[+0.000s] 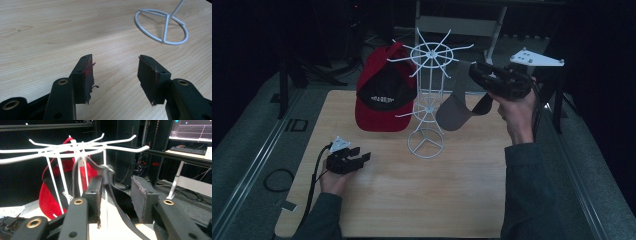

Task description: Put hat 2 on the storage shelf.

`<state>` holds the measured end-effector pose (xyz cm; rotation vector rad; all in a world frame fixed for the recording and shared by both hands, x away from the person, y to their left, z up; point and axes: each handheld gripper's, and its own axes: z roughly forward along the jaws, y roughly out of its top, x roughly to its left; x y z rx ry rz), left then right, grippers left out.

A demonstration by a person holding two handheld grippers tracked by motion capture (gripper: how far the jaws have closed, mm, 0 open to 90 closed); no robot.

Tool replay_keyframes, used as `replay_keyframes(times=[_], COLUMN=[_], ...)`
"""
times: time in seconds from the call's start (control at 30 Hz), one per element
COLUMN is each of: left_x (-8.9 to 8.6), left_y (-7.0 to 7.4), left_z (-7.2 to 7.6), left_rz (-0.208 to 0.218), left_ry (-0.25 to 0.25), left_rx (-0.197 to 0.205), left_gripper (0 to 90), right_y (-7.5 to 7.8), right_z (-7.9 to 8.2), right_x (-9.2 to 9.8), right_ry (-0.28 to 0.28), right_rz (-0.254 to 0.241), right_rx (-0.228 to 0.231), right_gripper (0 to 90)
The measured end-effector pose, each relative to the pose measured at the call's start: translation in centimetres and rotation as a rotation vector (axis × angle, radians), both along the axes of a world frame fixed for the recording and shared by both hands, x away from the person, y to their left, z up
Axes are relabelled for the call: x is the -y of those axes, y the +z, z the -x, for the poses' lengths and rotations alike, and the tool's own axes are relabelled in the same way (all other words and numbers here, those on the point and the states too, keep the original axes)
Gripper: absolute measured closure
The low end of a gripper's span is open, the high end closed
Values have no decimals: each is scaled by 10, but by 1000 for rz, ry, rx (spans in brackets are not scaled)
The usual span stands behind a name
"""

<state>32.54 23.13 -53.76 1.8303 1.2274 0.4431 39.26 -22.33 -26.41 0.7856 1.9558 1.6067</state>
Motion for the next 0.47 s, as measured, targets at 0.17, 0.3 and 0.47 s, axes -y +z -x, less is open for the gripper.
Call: replay_keyframes(times=[0.17,0.3,0.47], left_x=[0,0,0], left_y=[0,0,0], left_z=[0,0,0], left_rz=[1,-1,-2], left_ry=[0,1,1], left_rx=[1,0,-1], left_gripper=[471,469,466], right_y=[-3,-6,-9], right_z=[3,4,9], right_x=[7,13,20], right_ry=[-21,-37,-43], right_rz=[3,-2,-17], right_rx=[8,9,21], right_gripper=[492,446,432])
